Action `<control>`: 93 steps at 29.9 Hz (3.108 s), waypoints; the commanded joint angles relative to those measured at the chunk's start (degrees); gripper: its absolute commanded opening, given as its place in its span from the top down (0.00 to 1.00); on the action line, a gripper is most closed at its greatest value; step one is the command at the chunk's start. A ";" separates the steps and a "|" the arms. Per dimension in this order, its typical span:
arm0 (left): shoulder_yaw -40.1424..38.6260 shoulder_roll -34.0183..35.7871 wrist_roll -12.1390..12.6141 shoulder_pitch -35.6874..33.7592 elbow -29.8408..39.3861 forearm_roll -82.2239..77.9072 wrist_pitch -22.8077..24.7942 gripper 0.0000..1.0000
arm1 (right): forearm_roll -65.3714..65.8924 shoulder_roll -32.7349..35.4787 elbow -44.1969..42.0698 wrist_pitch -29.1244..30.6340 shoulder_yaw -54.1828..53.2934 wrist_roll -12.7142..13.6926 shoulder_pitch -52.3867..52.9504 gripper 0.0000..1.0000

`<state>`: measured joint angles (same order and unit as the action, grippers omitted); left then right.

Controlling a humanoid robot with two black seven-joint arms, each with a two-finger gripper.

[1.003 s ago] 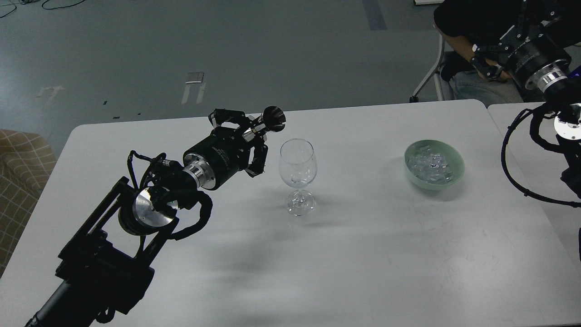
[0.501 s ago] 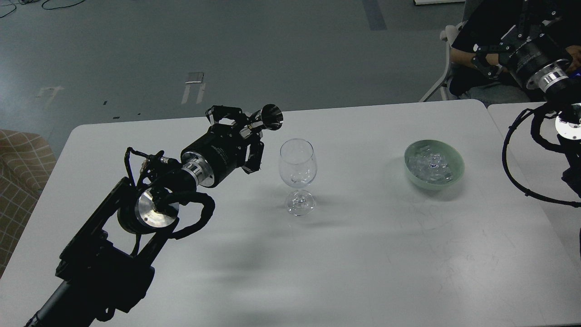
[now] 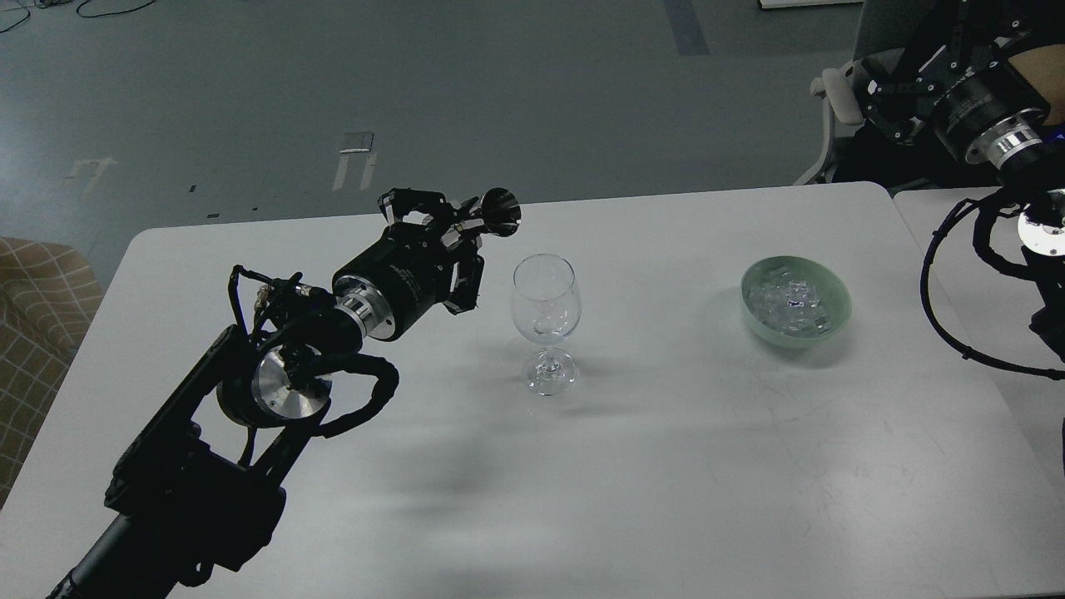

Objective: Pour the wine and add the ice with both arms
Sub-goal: 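Position the jigger just above the wine glass rim, then tilt the jigger over the wine glass with the left gripper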

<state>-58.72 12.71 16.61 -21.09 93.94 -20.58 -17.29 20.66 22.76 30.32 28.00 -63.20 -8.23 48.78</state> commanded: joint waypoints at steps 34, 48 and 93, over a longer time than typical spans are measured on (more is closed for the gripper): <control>0.19 -0.67 -0.35 0.61 2.22 -8.68 1.47 1.00 | 0.00 0.09 0.00 0.00 0.01 -0.03 0.09 0.00; 0.19 -0.67 -1.32 0.70 2.39 -11.58 2.27 1.00 | 0.00 0.09 0.00 0.00 0.01 -0.03 0.00 0.00; 4.76 -0.41 -11.07 1.23 3.97 -24.23 2.35 1.00 | 0.00 0.00 0.09 0.00 0.01 -0.03 0.00 0.00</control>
<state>-53.99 12.30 6.91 -19.93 97.95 -42.57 -14.94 20.65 22.77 30.32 28.00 -63.19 -8.26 48.78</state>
